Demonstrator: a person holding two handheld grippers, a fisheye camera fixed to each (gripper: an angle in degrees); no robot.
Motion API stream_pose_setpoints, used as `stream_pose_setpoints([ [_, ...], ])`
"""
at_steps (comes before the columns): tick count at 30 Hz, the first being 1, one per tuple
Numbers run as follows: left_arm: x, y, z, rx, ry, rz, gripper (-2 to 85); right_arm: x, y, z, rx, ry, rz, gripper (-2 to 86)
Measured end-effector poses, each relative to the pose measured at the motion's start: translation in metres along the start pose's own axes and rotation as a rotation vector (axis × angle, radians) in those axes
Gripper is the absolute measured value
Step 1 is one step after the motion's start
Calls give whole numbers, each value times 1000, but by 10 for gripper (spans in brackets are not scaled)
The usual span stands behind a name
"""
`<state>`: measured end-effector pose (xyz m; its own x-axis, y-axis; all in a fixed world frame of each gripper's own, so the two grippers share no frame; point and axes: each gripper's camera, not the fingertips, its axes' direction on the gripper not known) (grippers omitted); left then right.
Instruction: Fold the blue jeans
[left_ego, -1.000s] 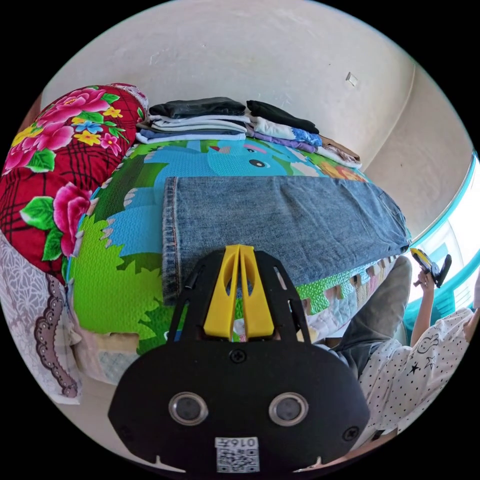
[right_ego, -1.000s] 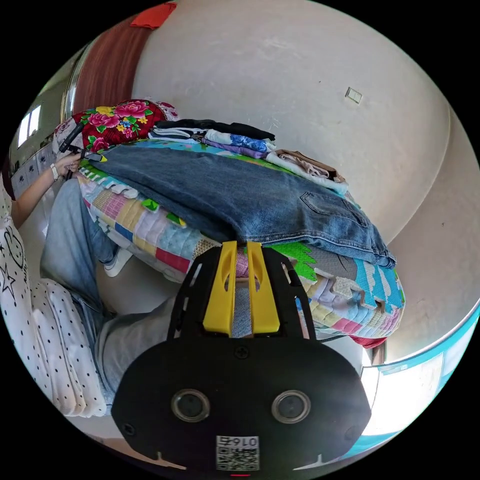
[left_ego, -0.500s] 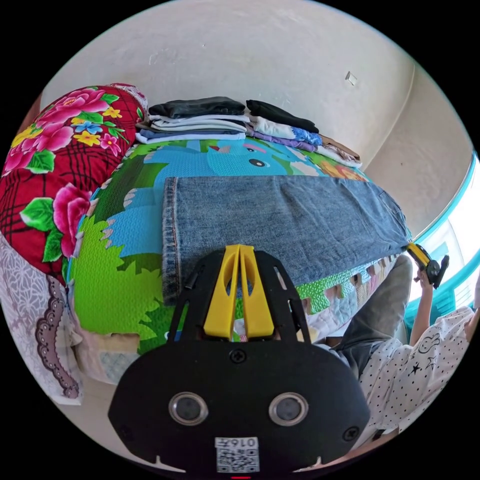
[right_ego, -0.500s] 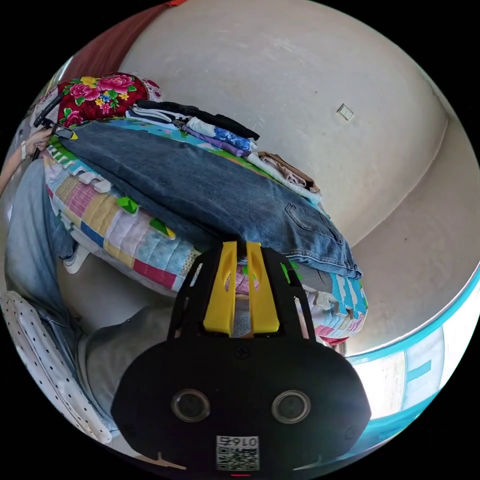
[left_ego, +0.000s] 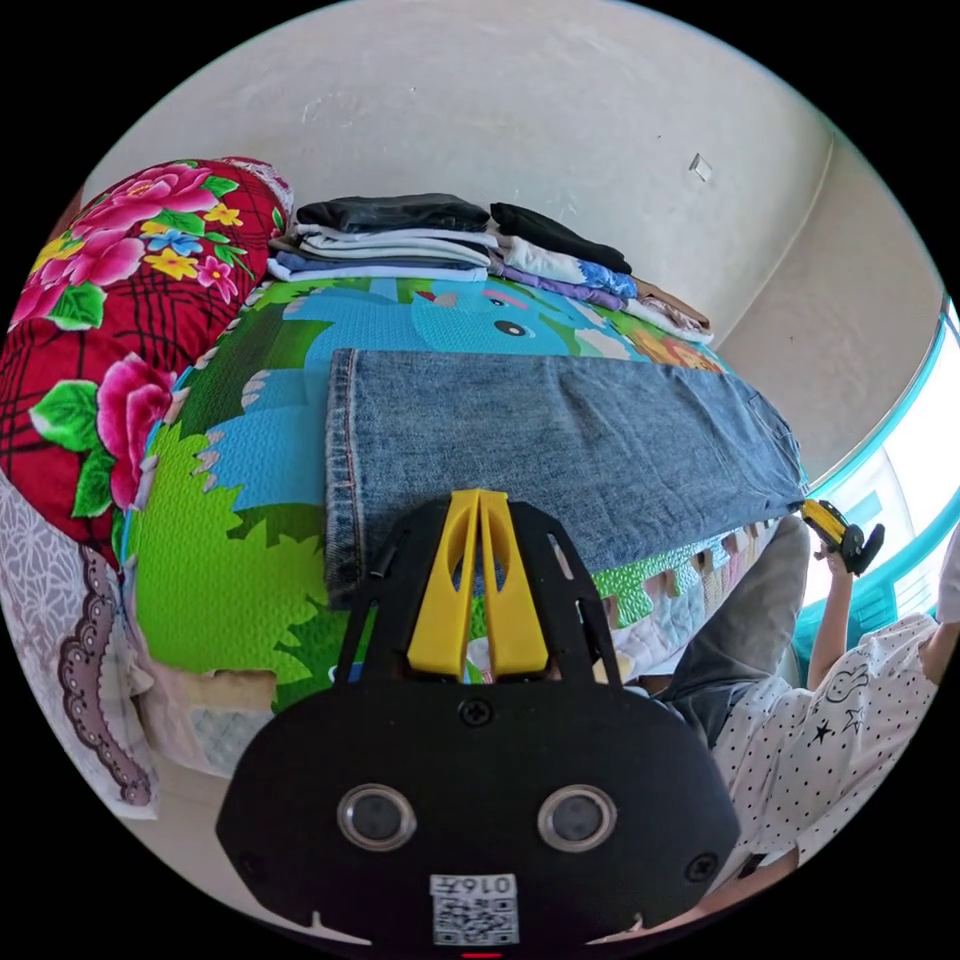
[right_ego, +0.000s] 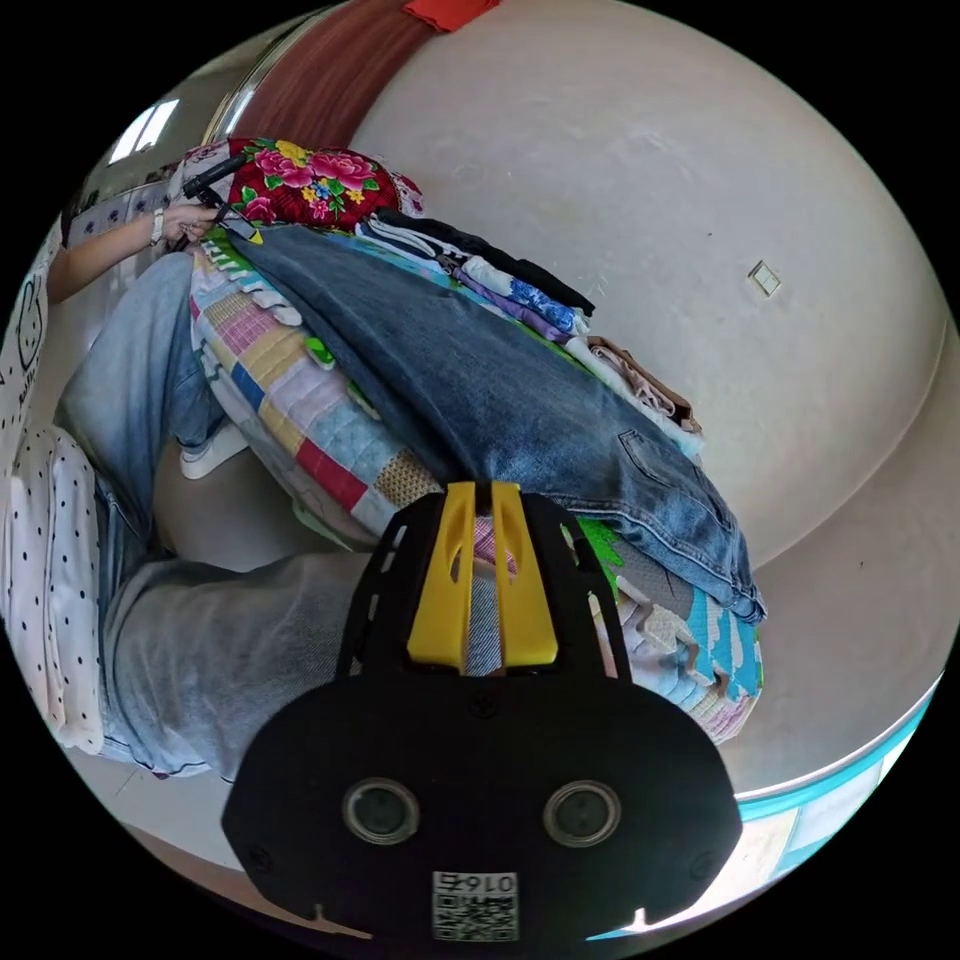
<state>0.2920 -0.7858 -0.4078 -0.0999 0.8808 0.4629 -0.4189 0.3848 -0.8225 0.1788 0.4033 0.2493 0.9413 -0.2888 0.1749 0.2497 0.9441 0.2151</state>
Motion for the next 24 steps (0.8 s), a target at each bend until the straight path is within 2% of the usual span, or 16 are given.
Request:
stream_pose_setpoints([
  [3, -2, 1, 0, 2, -12, 3, -10, -10, -13, -19, -1, 51, -27, 19],
  [4, -3, 1, -1, 3, -14, 2, -10, -10, -20, -31, 62, 52, 24, 18],
  [7, -7, 3, -1, 8, -13, -1, -10, -22, -45, -51, 338, -100, 199, 8],
  [9, -11, 5, 0, 12, -2, -5, -10, -45, -69, -38, 405, -231, 188, 7],
  [11, -14, 6, 0, 16, 2, -5, -10, -88, -105, -2, 332, -225, 99, 3],
  [14, -17, 9, 1, 23, 6, -4, -10, -121, -138, 48, 161, -117, 109, -2],
  [17, -19, 13, 2, 30, 11, -4, -10, -135, -146, 76, 66, -259, 87, -3],
  [24, -20, 21, 8, 45, 18, -1, -10, -140, -122, 88, 64, -367, 75, -4],
])
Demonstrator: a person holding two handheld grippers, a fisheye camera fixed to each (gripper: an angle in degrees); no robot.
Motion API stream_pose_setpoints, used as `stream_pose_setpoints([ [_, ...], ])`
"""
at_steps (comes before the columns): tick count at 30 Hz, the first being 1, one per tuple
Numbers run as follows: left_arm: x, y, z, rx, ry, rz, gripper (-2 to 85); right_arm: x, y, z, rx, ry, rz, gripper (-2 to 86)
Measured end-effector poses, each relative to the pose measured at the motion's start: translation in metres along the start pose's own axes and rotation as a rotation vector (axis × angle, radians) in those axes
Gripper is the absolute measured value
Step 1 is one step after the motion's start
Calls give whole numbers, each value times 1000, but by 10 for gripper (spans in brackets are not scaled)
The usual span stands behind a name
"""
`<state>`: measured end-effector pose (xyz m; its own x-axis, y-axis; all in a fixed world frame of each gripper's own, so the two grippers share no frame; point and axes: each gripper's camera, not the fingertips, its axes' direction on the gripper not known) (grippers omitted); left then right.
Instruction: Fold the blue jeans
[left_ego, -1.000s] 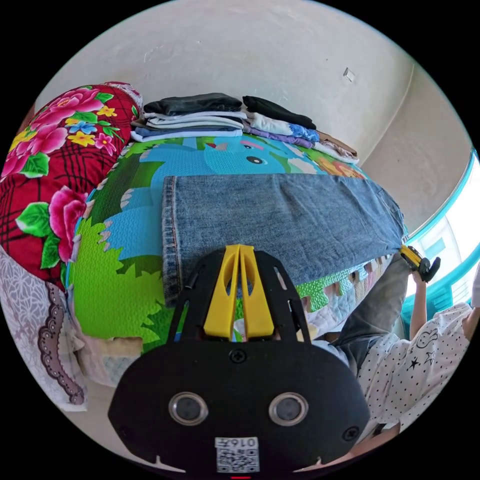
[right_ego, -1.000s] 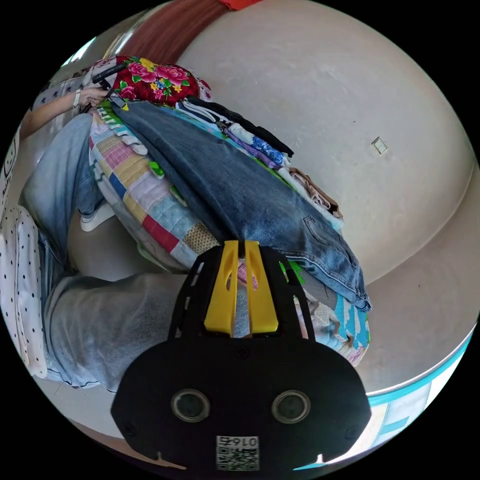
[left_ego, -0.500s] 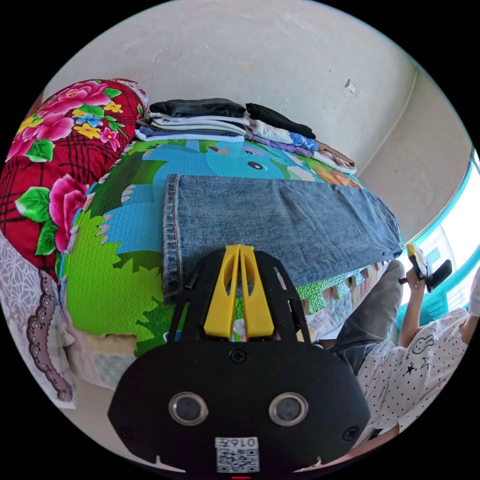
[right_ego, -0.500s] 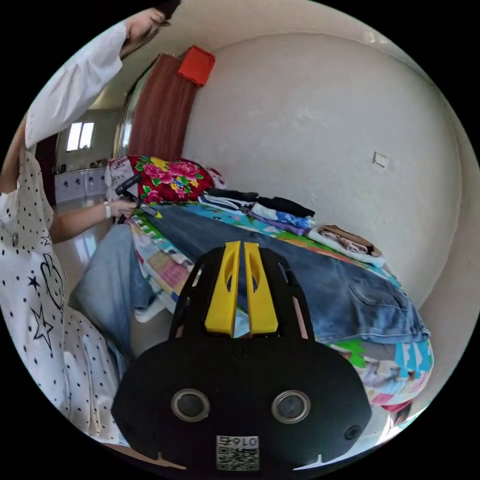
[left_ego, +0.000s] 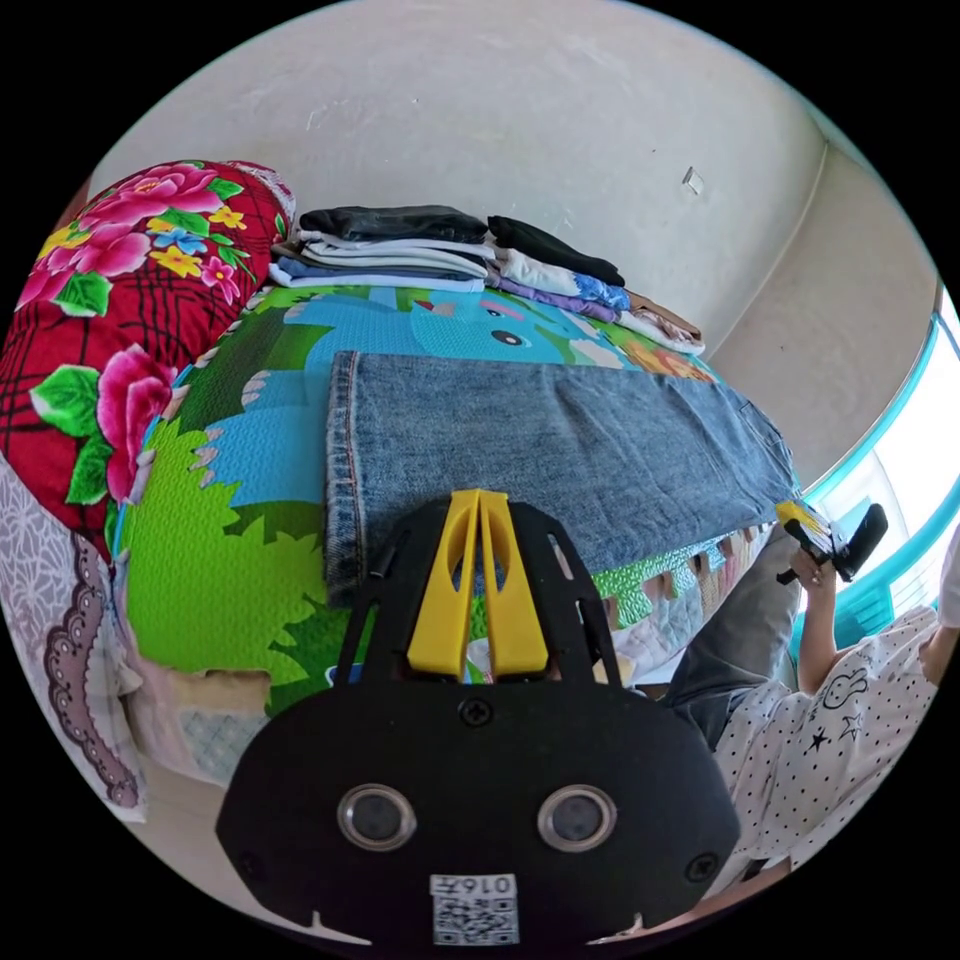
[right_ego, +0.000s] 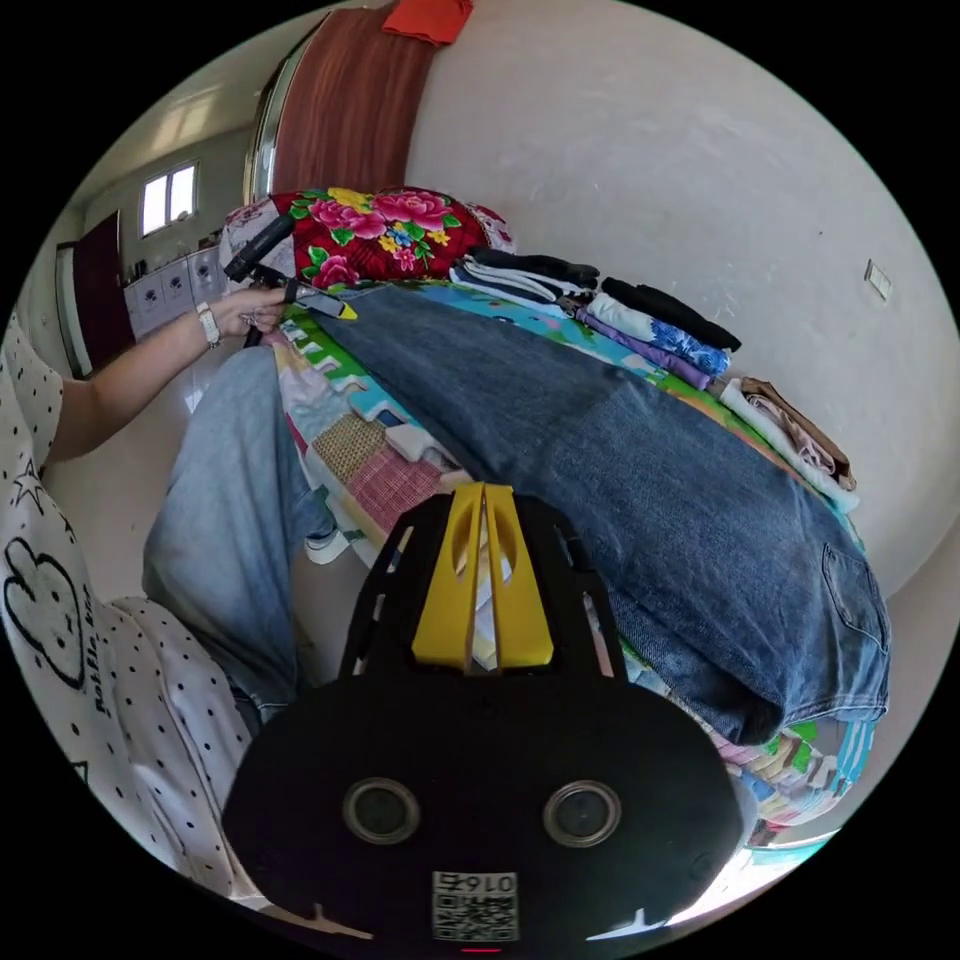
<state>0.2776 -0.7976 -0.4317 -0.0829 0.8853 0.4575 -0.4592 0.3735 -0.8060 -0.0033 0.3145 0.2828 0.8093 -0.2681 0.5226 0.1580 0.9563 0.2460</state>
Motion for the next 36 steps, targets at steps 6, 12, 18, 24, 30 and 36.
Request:
stream_pose_setpoints([
  [6, 4, 8, 0, -3, 17, -30, -9, 8, -19, 15, 160, -20, 86, -4],
  [12, -7, 43, -42, 102, -67, -158, 2, -13, -14, 63, 29, 67, 7, -4],
  [18, -16, 77, -43, 149, -91, -333, 84, 3, -14, 80, 37, -1, 55, -4],
  [24, 2, 93, -2, 98, 24, -356, 109, 8, -17, 97, 44, 23, 49, -4],
  [30, 43, 98, 39, 125, 32, -356, 74, 14, -25, 115, 33, 70, 18, -3],
  [36, 127, 114, 59, 230, -77, -260, 64, 33, -34, 127, 33, 77, 13, -1],
])
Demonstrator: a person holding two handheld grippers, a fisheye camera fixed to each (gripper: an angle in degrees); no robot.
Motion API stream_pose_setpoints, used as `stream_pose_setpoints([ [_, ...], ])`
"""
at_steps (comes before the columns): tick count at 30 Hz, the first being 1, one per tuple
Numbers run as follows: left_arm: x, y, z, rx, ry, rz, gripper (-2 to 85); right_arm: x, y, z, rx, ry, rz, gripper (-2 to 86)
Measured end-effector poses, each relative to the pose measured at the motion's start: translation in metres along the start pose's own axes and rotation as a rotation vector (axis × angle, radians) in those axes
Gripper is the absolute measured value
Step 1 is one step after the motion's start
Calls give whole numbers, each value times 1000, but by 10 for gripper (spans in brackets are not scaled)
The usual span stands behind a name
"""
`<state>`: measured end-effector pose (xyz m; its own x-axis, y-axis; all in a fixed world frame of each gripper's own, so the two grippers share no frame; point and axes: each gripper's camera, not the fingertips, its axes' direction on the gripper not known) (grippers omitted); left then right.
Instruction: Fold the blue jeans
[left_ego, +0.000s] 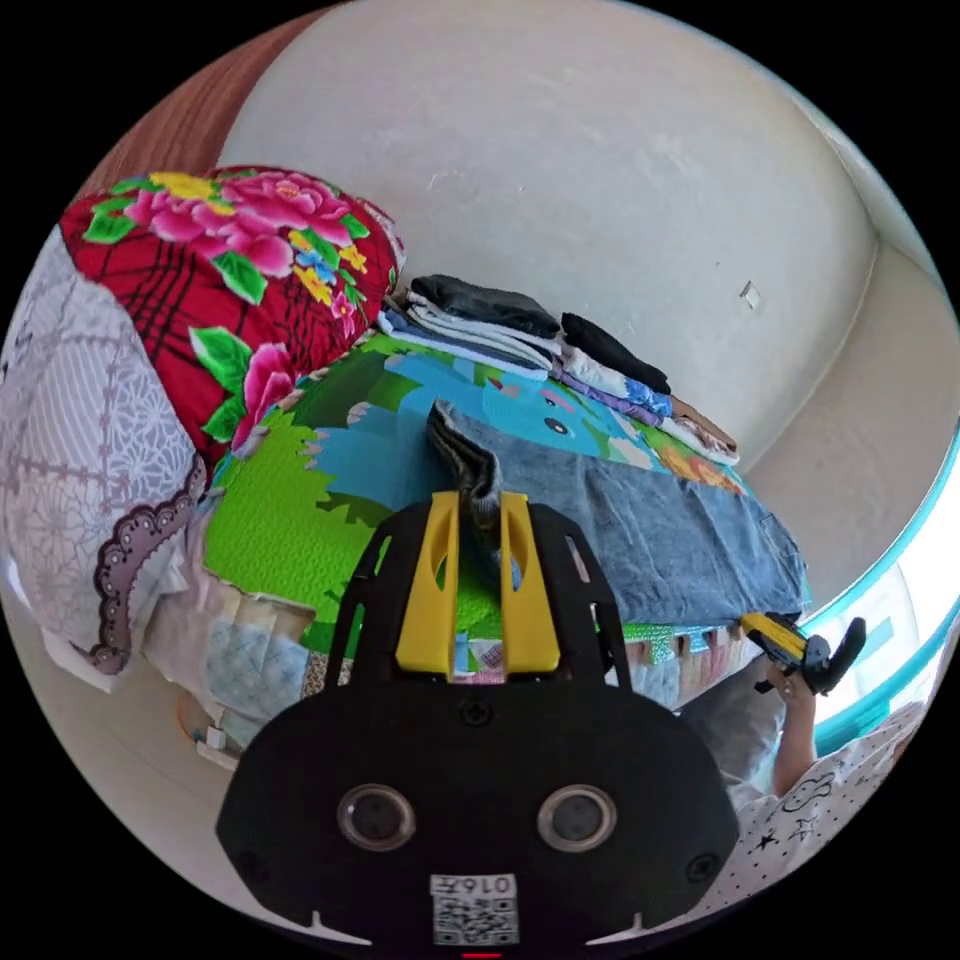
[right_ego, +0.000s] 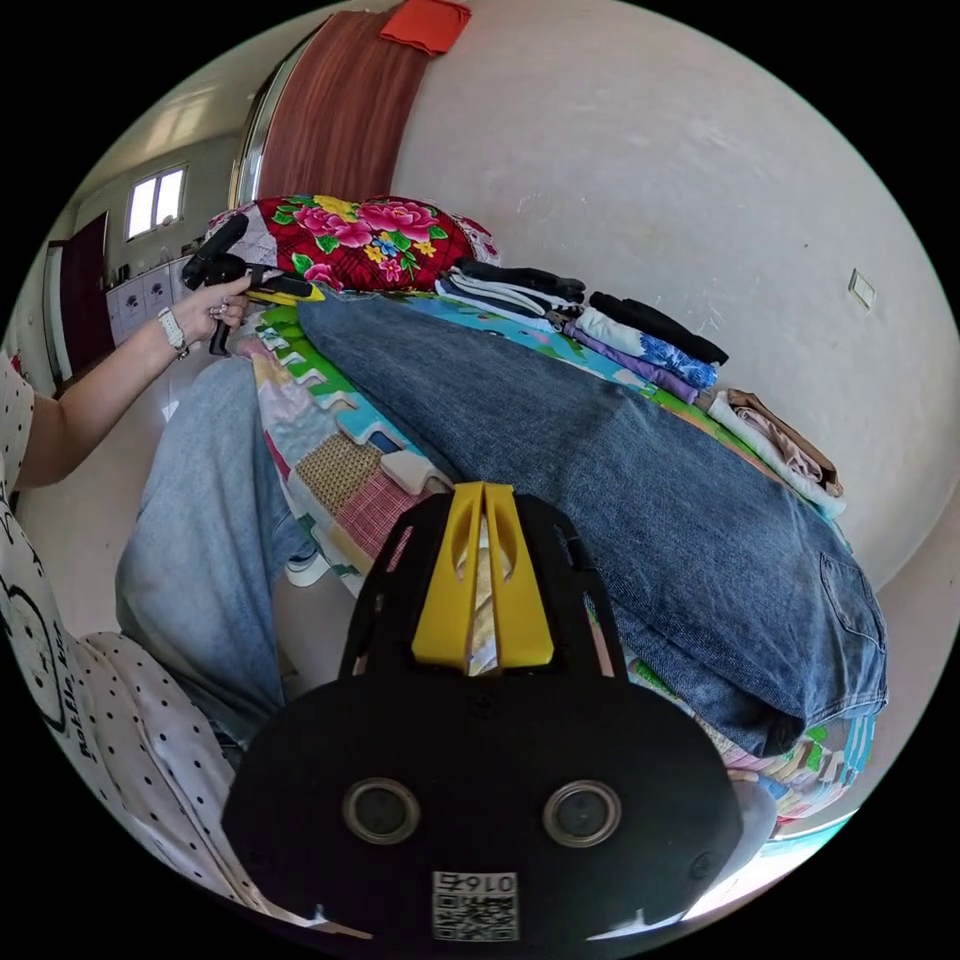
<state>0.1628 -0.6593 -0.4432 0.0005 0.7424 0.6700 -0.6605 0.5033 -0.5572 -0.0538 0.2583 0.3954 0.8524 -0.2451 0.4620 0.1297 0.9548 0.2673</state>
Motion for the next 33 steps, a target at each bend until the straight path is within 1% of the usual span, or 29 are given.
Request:
stream_pose_setpoints([
  [1, 12, 5, 0, 13, -21, 27, 63, 5, -3, 2, -2, 3, 0, 1],
  [3, 68, 30, 3, 68, -122, 160, 63, 15, -10, 5, -7, -3, 19, 6],
  [4, 84, 37, 4, 83, -151, 195, 63, 25, -17, 6, -9, -27, 52, 13],
  [6, 146, 70, 14, 156, -271, 325, 64, 46, -31, 5, 46, -108, 125, 29],
  [8, 194, 99, 28, 200, -358, 405, 64, 75, -58, 5, 167, -265, 217, 47],
  [11, 267, 146, 59, 243, -502, 519, 63, 105, -101, 17, 274, -381, 319, 66],
  [12, 292, 163, 72, 257, -549, 554, 63, 110, -112, 21, 278, -398, 330, 68],
  [15, 346, 203, 99, 274, -649, 642, 63, 132, -167, 57, 235, -549, 362, 87],
  [17, 372, 224, 112, 281, -685, 685, 63, 147, -207, 101, 134, -717, 393, 111],
  [20, 407, 257, 131, 285, -732, 748, 63, 164, -242, 144, 65, -880, 437, 119],
  [22, 427, 276, 142, 286, -767, 796, 63, 168, -258, 159, 44, -895, 441, 119],
  [25, 460, 307, 159, 300, -828, 870, 63, 171, -286, 173, -7, -773, 432, 106],
  [27, 485, 330, 169, 313, -840, 916, 63, 175, -300, 181, -47, -715, 435, 73],
  [28, 489, 334, 172, 313, -849, 922, 63, 180, -307, 186, -65, -695, 452, 34],
  [29, 498, 343, 177, 318, -874, 937, 64, 185, -313, 186, -77, -699, 427, 25],
  [31, 508, 358, 179, 377, -903, 941, 69, 190, -321, 182, -82, -688, 377, 16],
  [33, 517, 378, 175, 529, -945, 866, 97, 199, -327, 173, -79, -674, 343, 11],
])
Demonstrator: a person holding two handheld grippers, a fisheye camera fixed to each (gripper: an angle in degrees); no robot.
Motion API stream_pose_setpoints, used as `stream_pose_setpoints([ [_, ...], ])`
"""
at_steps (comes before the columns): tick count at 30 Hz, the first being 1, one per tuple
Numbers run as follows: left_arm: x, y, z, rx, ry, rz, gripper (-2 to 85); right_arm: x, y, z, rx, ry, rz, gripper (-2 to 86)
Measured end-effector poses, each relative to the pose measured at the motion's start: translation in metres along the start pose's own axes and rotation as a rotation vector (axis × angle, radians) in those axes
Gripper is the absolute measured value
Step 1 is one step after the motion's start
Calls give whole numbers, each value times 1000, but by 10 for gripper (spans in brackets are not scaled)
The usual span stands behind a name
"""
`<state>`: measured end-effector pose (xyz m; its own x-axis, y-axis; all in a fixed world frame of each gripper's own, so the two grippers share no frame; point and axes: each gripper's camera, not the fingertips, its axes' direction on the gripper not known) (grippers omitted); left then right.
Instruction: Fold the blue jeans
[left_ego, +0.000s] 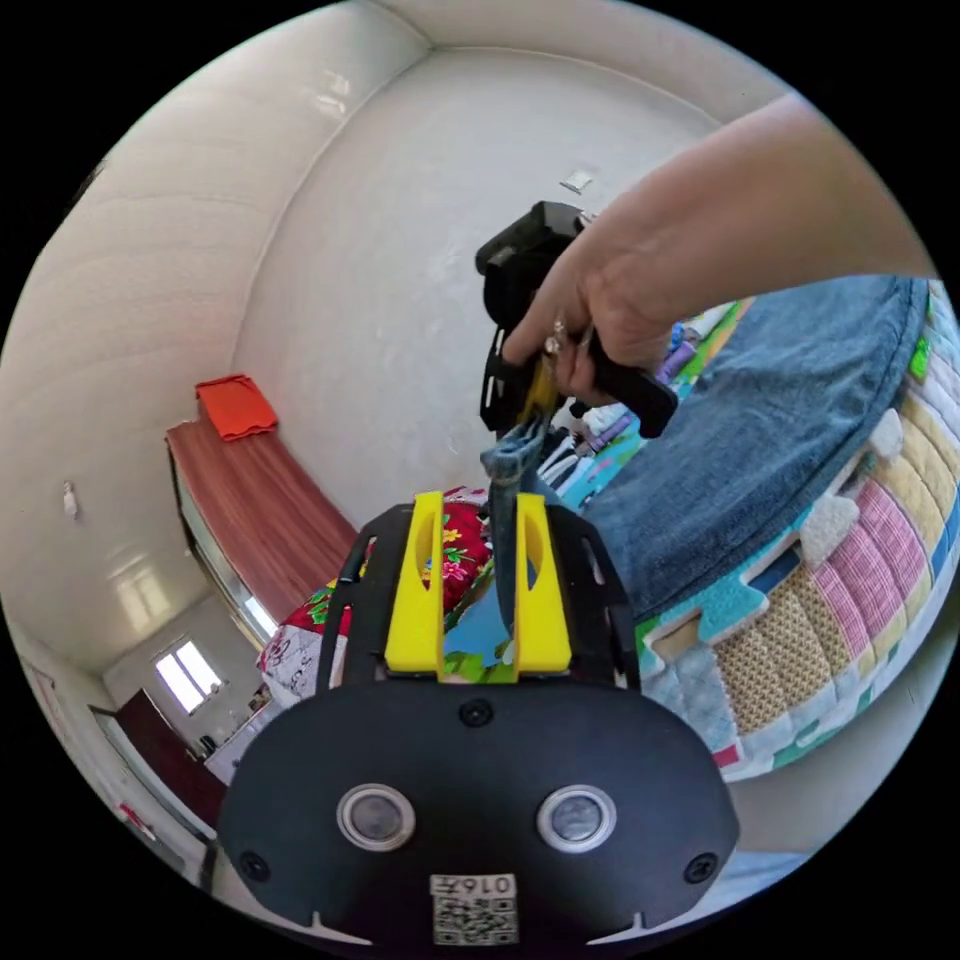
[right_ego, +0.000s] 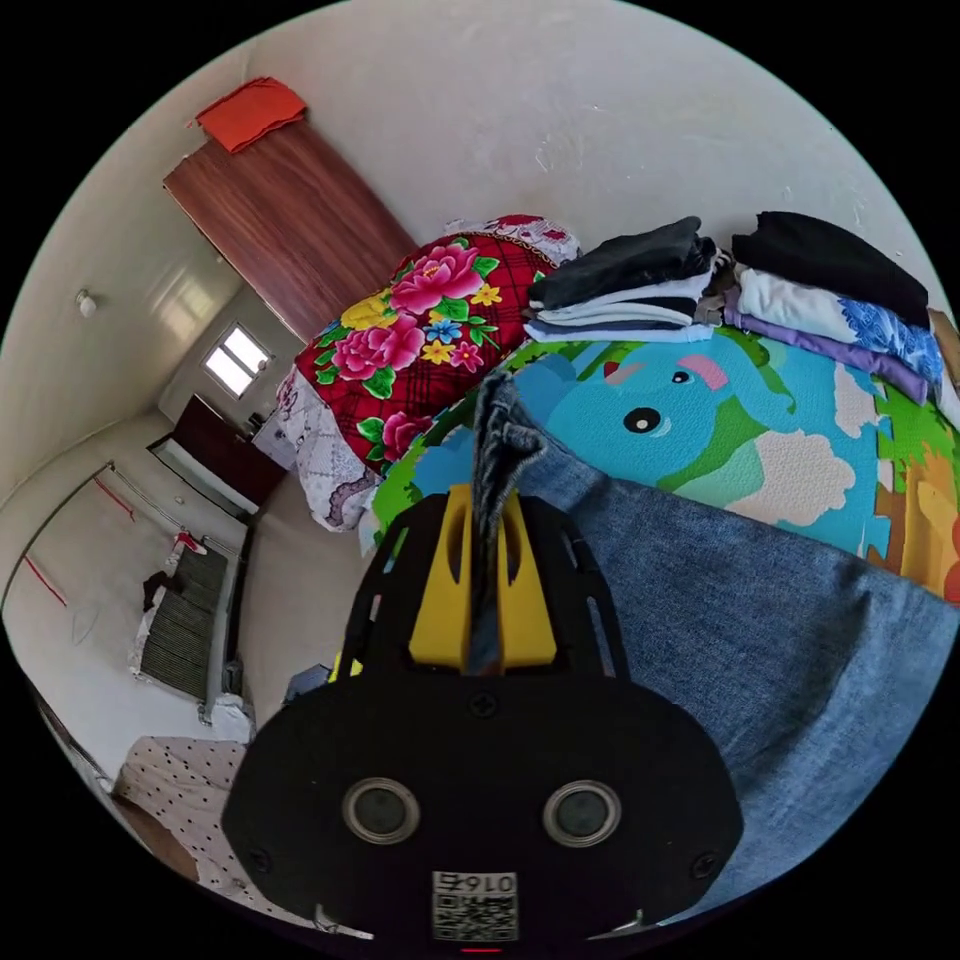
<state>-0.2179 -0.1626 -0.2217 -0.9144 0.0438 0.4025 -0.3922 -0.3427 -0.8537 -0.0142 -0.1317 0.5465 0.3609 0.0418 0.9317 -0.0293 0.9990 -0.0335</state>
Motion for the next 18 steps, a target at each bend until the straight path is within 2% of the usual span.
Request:
stream_pose_setpoints([
  [3, 15, 1, -19, 13, -59, -83, 113, 4, -13, -28, 16, -21, -6, 7],
  [6, 29, -7, -14, -82, 15, -119, 113, 3, -29, -53, -1, -59, -44, 5],
  [13, 36, -32, 2, -224, 143, -240, 83, -3, -69, -140, -22, 11, -177, 2],
  [18, 60, -68, -23, -69, 190, -248, 48, 10, -90, -223, -46, 51, -210, 1],
])
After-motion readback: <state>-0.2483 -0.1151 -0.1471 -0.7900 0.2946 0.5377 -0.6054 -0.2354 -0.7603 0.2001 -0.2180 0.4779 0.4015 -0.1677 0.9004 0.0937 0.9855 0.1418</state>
